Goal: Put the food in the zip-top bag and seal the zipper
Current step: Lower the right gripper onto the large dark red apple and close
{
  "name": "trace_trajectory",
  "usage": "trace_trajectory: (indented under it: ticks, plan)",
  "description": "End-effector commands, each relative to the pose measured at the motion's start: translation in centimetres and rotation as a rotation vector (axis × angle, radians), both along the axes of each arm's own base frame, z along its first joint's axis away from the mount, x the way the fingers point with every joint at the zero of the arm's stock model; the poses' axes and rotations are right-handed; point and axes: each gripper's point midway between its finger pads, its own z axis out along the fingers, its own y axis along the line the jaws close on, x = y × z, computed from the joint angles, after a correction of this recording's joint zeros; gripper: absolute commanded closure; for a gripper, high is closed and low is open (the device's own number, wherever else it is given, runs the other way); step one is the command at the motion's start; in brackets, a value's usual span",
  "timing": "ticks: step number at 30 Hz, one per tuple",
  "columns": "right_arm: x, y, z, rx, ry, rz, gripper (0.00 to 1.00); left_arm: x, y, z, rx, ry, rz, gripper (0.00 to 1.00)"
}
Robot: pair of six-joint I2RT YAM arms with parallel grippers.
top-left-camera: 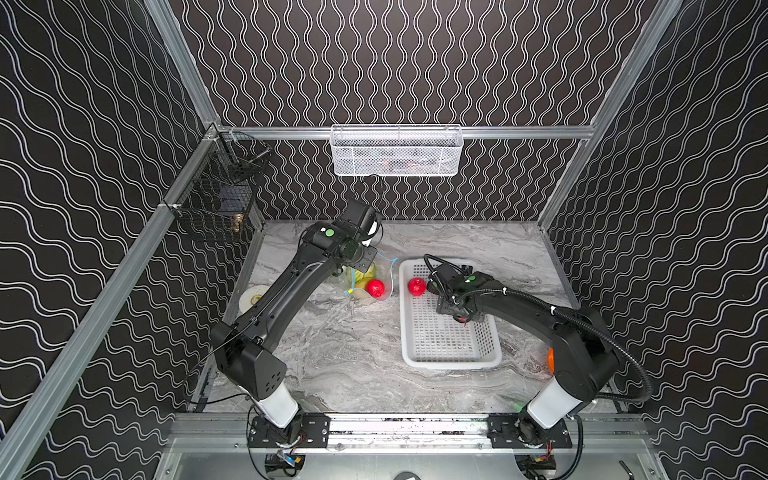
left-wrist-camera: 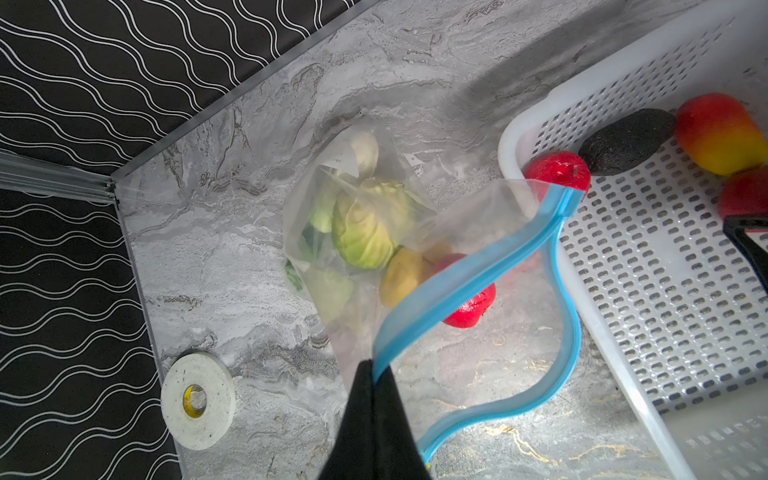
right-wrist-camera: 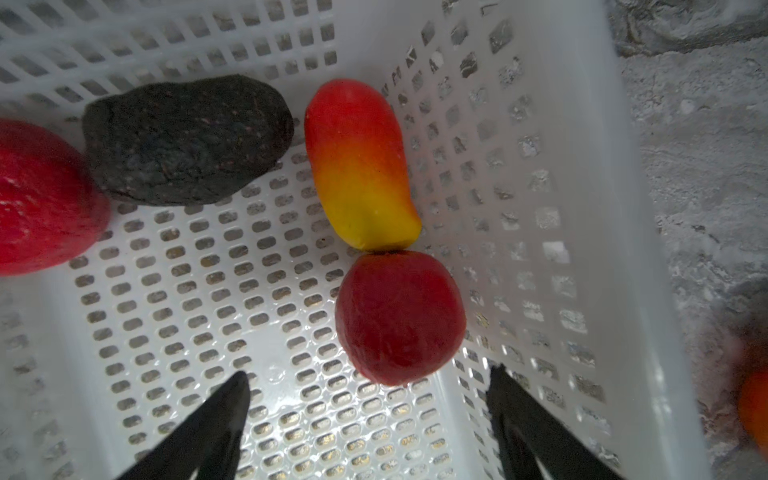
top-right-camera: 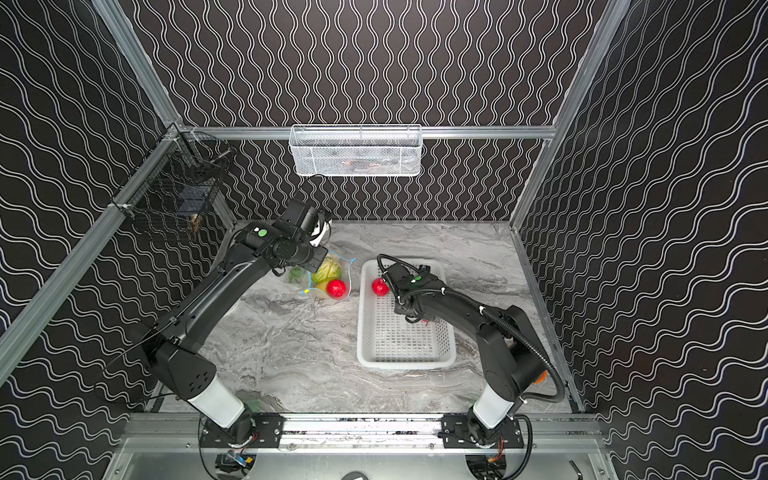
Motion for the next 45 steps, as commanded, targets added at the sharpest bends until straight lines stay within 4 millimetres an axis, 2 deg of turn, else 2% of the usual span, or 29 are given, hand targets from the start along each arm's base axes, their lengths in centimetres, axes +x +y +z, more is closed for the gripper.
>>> trace_trajectory:
  ticks: [1,20,28,37,45]
  plan:
    - [0.3,-0.1,-0.1,-0.017,-0.001,-0.006,0.12,0.3,-0.1,0.1,-0.003,-0.008,-0.011,1.0]
    - [0.4,-0.9,-1.8,-0.097,0.051,-0.03,0.09,0.3,0.2,0.2,-0.017,-0.005,-0.004,1.0]
    - [0.7,-1.0,-1.8,-0.112,0.046,-0.036,0.16,0.3,0.3,0.0,-0.014,-0.001,-0.002,1.0]
    - [0.4,-0.9,-3.4,-0.125,0.095,-0.033,0.22,0.4,0.3,0.0,-0.017,0.001,0.0,1.0]
    - [0.6,-0.4,-3.3,-0.094,0.085,-0.028,0.35,0.4,0.2,0.0,-0.018,0.002,-0.002,1.0]
